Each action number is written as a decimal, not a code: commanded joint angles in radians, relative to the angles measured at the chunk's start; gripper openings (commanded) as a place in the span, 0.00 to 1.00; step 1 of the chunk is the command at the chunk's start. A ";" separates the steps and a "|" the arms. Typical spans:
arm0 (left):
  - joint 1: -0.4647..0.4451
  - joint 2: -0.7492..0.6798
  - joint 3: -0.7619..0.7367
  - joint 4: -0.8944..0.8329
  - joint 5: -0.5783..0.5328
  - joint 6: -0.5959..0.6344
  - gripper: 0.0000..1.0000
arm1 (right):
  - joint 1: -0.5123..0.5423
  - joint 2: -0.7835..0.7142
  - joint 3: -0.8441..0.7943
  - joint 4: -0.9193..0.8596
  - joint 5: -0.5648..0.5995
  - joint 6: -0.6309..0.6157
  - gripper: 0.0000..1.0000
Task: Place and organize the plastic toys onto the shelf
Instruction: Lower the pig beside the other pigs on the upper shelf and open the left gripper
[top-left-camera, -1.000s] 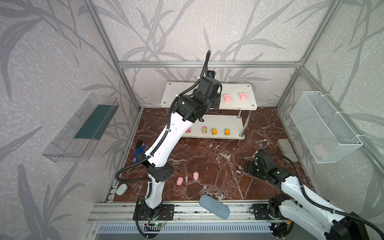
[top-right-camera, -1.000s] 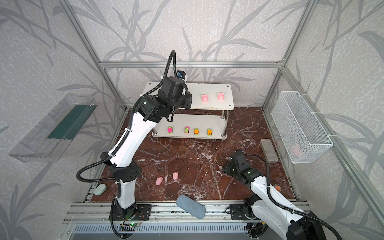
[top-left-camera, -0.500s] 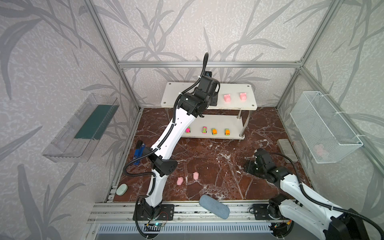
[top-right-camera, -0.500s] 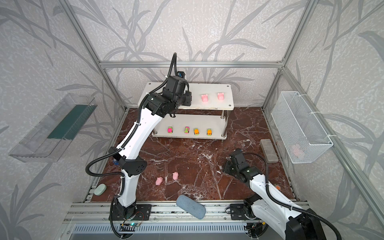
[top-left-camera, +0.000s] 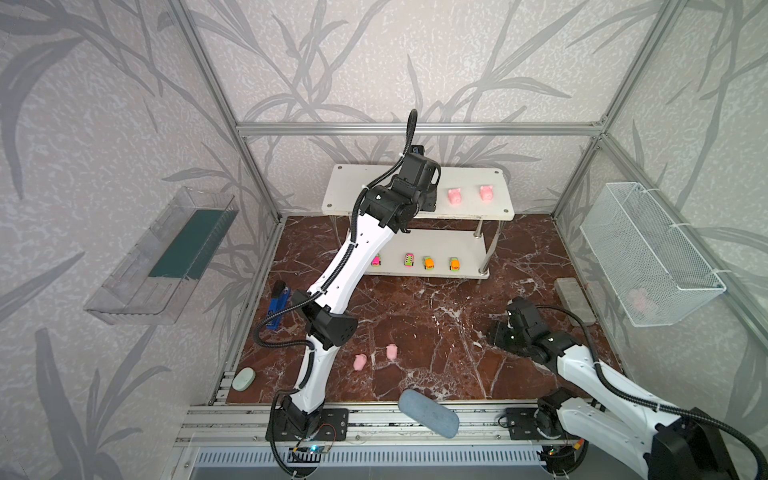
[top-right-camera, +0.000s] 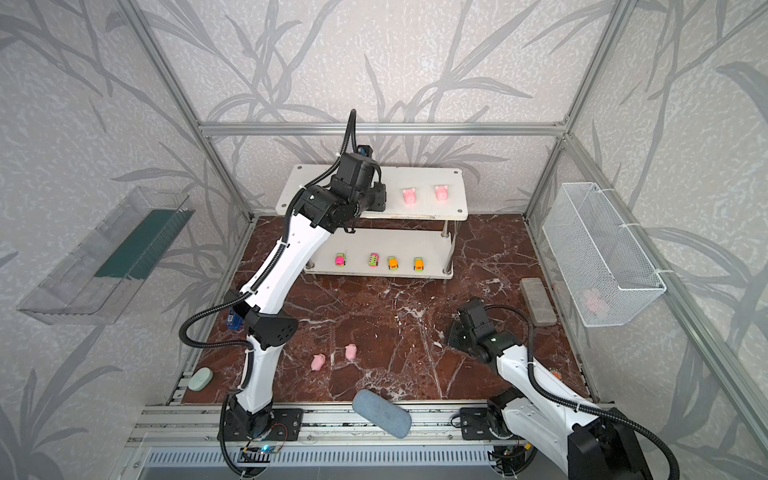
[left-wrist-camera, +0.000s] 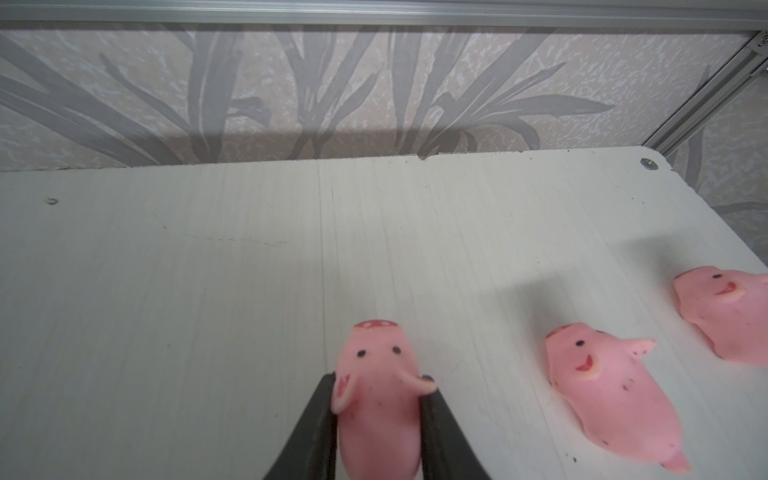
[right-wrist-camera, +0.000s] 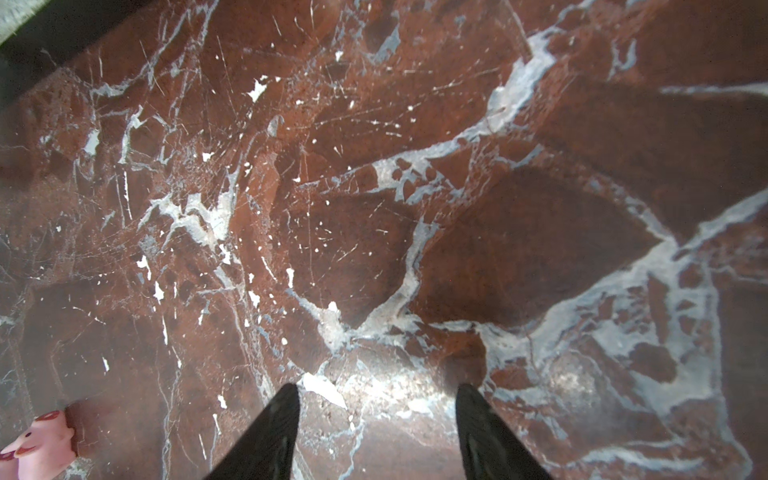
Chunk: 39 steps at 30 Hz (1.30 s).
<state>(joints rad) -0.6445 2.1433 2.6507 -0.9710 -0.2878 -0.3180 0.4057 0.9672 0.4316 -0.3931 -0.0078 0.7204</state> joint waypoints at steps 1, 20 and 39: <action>0.009 0.016 0.029 0.003 0.001 -0.010 0.31 | -0.004 0.002 0.027 0.007 0.008 -0.012 0.61; 0.032 0.033 0.028 0.028 0.020 -0.026 0.32 | -0.011 0.016 0.027 0.012 0.008 -0.019 0.61; 0.041 0.041 0.034 0.053 0.048 -0.041 0.48 | -0.018 0.051 0.033 0.034 -0.001 -0.021 0.61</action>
<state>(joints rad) -0.6098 2.1765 2.6511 -0.9203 -0.2523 -0.3523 0.3931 1.0103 0.4389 -0.3672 -0.0086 0.7074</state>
